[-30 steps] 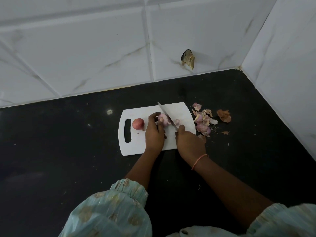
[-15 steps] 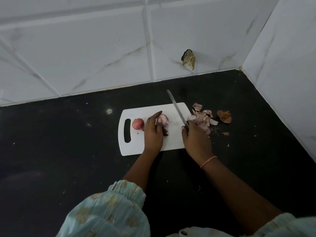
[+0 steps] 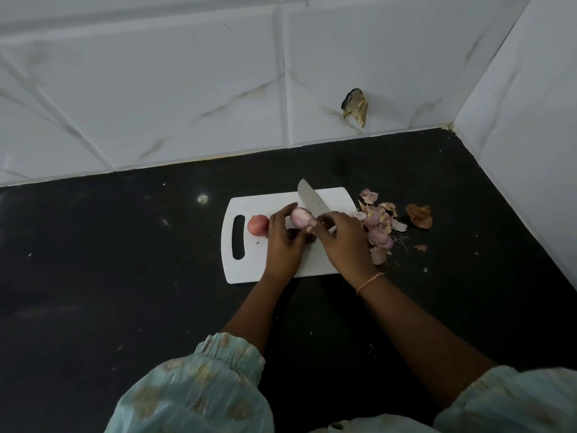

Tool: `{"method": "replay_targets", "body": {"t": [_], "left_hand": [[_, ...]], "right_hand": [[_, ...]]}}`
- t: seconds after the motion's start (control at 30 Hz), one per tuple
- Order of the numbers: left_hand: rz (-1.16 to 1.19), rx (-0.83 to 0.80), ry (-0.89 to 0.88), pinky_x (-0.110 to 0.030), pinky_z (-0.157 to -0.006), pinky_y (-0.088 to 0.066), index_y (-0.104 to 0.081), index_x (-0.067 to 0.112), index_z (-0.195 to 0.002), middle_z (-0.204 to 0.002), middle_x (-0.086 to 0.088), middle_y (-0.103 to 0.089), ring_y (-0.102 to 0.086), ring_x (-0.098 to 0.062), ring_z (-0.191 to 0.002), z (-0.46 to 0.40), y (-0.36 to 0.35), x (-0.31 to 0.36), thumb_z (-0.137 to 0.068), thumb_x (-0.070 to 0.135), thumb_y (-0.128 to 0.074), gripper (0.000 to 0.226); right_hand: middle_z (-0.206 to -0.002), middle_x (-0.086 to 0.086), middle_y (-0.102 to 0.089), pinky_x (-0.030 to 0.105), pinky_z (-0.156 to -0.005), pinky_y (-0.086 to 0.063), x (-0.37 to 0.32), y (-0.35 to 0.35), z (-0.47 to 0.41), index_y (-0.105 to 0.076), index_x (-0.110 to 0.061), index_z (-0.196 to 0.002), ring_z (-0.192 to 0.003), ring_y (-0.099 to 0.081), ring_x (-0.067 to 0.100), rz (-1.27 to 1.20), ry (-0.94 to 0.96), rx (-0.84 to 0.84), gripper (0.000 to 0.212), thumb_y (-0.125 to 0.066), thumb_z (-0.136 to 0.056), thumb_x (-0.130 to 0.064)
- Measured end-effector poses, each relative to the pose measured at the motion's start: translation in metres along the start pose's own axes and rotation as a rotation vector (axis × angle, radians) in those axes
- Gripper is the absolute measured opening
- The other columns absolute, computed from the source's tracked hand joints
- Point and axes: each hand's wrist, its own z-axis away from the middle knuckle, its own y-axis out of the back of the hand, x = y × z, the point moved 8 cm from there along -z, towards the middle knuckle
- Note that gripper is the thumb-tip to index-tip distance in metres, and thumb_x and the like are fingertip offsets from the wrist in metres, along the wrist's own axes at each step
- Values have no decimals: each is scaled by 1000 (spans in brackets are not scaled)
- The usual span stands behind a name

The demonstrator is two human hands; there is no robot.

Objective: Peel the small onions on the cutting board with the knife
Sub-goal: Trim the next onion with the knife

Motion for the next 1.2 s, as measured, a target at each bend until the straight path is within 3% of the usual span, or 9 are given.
{"method": "replay_targets", "body": {"t": [0.13, 0.23, 0.37, 0.63, 0.7, 0.8, 0.93, 1.1, 1.2], "left_hand": [[-3, 9, -48, -31, -93, -56, -46, 13, -134, -135, 1, -52, -60, -17, -120, 2, 1, 0, -88, 9, -72, 53], [10, 6, -56, -33, -93, -56, -46, 11, -132, -133, -1, -53, -61, -12, -117, 2, 0, 1, -87, 9, -74, 53], [69, -10, -36, -30, -94, -55, -45, 10, -136, -133, 6, -53, -63, -14, -117, 2, 0, 0, -90, 7, -70, 52], [199, -69, 5, -27, -86, -57, -44, 5, -141, -139, -6, -53, -68, -19, -109, 5, -7, 4, -95, 3, -63, 50], [222, -100, 24, -27, -83, -57, -44, 7, -142, -140, -10, -54, -70, -19, -106, 5, -9, 4, -97, 5, -62, 49], [209, -150, 51, -29, -80, -58, -45, 10, -143, -136, -6, -57, -72, -17, -96, 5, -11, 6, -99, 10, -60, 47], [218, -176, 82, -30, -77, -56, -46, 14, -145, -128, -5, -61, -67, -16, -79, 4, -11, 8, -102, 16, -54, 43], [336, -167, 180, -27, -76, -53, -47, 16, -145, -133, -12, -61, -64, -24, -103, 7, -18, 10, -108, 29, -38, 40], [329, -174, 205, -26, -79, -53, -48, 19, -143, -129, -8, -64, -64, -26, -109, 9, -24, 13, -106, 40, -37, 44]], "right_hand": [[-94, 1, -69, 11, -72, -41, -4, -4, -4, -66, -10, -96, -89, -63, 14, -189, -74, 17, 8, -66, -91, -16], [-90, 0, -69, 13, -72, -42, -7, -1, -3, -64, -9, -93, -87, -64, 14, -176, -36, 55, 3, -65, -90, -9], [-87, -3, -65, 3, -71, -40, -10, 0, -3, -63, -10, -91, -85, -62, 12, -217, -30, 35, 5, -67, -89, -7], [-96, 2, -63, -1, -69, -37, -12, 1, -8, -60, -7, -98, -90, -56, 12, -205, -34, -88, 4, -58, -95, -8], [-95, 1, -62, 3, -71, -39, -13, 3, -9, -60, -5, -101, -90, -56, 13, -173, -20, -123, 8, -55, -96, -10], [-96, 1, -64, 27, -79, -48, -12, 7, -11, -60, -8, -103, -93, -60, 17, -107, -9, -172, 11, -53, -98, -14], [-89, -6, -58, 20, -68, -40, -14, 13, -12, -57, -14, -100, -88, -57, 13, -106, -27, -211, 7, -50, -99, -15], [-96, 0, -63, 19, -72, -43, -22, 15, -9, -57, -13, -107, -90, -59, 13, -164, -35, -264, 11, -49, -101, -17], [-94, -5, -60, 9, -65, -39, -29, 17, -7, -56, -13, -107, -81, -55, 1, -145, -1, -273, 11, -48, -101, -17]]}}
